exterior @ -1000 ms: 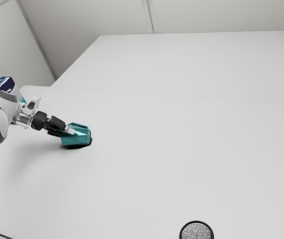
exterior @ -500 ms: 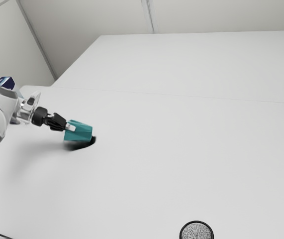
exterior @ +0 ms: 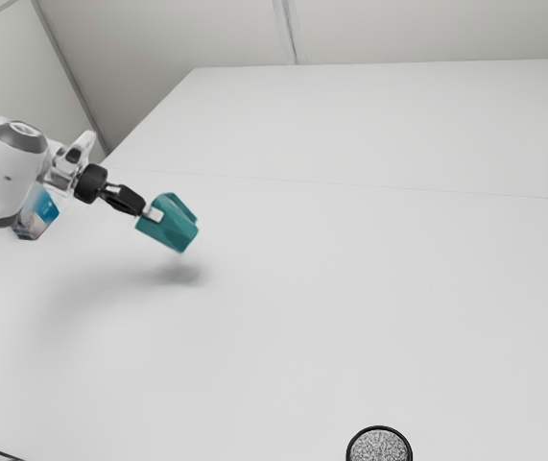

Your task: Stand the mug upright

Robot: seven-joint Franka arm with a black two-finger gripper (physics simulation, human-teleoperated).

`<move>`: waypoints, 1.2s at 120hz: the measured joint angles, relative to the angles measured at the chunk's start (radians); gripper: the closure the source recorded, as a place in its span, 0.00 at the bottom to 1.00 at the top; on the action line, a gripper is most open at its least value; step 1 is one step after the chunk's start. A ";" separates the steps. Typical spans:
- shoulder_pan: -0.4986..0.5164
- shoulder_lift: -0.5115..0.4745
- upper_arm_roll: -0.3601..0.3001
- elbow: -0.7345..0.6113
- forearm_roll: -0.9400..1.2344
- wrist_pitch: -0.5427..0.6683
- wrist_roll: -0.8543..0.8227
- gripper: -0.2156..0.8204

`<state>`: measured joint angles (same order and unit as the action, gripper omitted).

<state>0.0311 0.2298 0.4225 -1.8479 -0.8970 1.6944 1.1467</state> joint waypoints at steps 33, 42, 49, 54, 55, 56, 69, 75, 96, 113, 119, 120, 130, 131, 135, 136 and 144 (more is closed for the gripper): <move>-0.059 -0.112 -0.189 -0.069 0.417 0.246 -0.088 0.97; -0.071 -0.137 -0.227 -0.106 0.527 0.323 -0.126 0.97; -0.089 -0.162 -0.242 -0.152 0.600 0.384 -0.156 0.97; -0.101 -0.179 -0.249 -0.177 0.649 0.424 -0.178 0.97; -0.103 -0.182 -0.251 -0.181 0.657 0.431 -0.183 0.97; -0.105 -0.184 -0.252 -0.185 0.666 0.438 -0.187 0.97; -0.138 -0.220 -0.257 -0.251 0.745 0.525 -0.244 0.97; -0.155 -0.231 -0.256 -0.279 0.765 0.560 -0.268 0.97; -0.197 -0.247 -0.265 -0.332 0.824 0.637 -0.350 0.97; -0.217 -0.249 -0.266 -0.371 0.845 0.670 -0.407 0.97; -0.218 -0.252 -0.266 -0.390 0.849 0.678 -0.425 0.97; -0.218 -0.253 -0.266 -0.393 0.849 0.680 -0.428 0.97; -0.205 -0.269 -0.265 -0.427 0.856 0.690 -0.454 0.97; -0.202 -0.270 -0.265 -0.429 0.856 0.690 -0.457 0.97; -0.189 -0.273 -0.265 -0.442 0.858 0.696 -0.466 0.97; -0.185 -0.274 -0.265 -0.445 0.858 0.697 -0.469 0.97; -0.151 -0.275 -0.265 -0.461 0.860 0.709 -0.486 0.97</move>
<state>-0.1195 -0.0449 0.1575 -2.3088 -0.0367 2.4033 0.6604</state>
